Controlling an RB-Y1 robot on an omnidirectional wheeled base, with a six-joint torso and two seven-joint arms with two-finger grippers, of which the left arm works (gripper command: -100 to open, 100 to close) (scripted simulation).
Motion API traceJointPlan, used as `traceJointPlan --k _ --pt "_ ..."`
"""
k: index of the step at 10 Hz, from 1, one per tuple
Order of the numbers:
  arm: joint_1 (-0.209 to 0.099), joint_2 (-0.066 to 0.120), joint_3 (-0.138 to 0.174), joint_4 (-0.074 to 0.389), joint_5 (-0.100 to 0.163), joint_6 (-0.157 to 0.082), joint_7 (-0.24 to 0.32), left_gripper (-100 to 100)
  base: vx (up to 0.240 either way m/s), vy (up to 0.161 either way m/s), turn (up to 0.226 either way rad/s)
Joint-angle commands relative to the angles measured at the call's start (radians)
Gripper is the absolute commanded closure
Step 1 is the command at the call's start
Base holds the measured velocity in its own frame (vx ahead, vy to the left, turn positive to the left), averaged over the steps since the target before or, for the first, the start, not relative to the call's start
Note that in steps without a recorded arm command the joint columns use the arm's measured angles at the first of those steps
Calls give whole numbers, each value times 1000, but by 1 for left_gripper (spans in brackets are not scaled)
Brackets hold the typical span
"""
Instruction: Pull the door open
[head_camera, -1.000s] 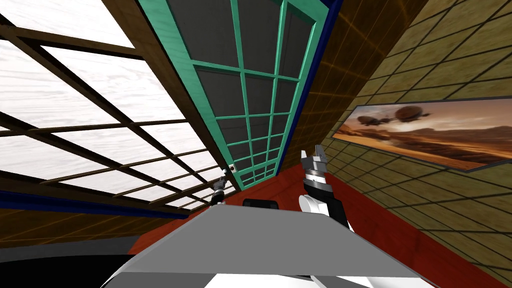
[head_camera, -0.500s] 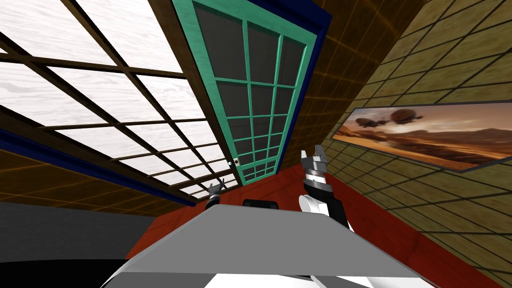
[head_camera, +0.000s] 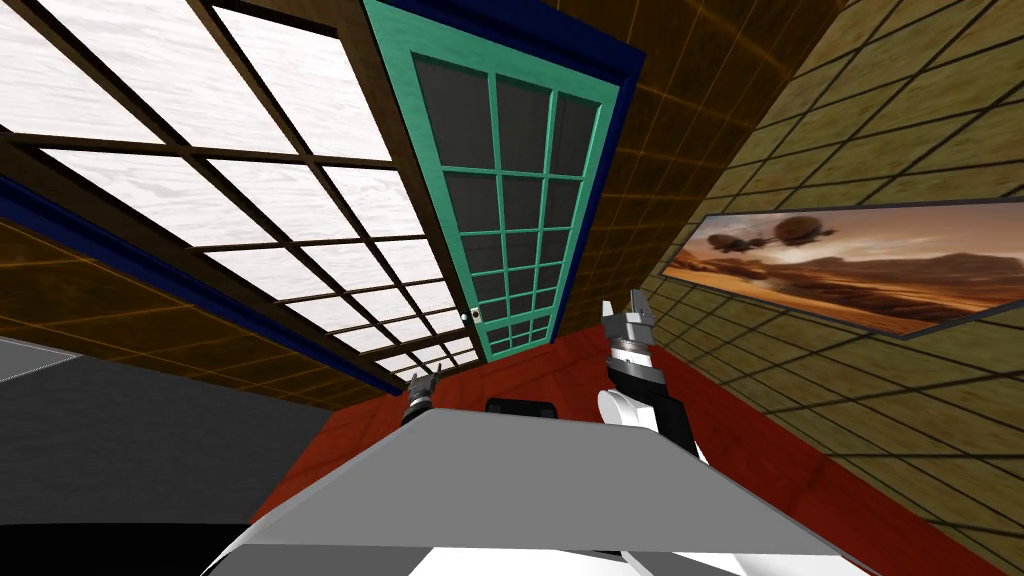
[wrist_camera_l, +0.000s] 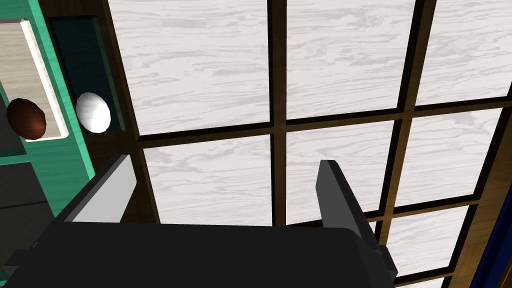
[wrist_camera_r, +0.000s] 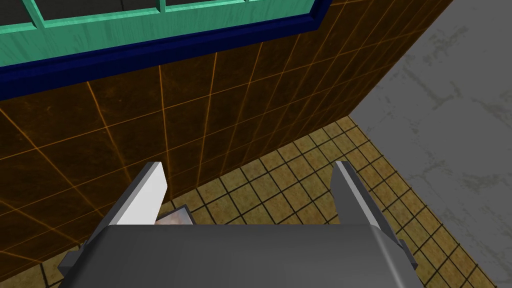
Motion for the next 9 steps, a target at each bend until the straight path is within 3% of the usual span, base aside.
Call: traceJointPlan --k 1,2,4,7,9 --pt "1 13 0 5 -1 -7 -2 -100 -164 -55 15" --pt "-26 6 -18 -13 -10 -14 -4 -100 -122 -80 -83" --pt "-45 -7 -29 -24 -15 -18 -5 -100 11 -59 -98" --pt "-91 -43 -49 -46 -22 -24 -6 -100 159 0 -90" --pt "-113 -56 -56 -56 -25 -26 -6 -100 178 35 -87"
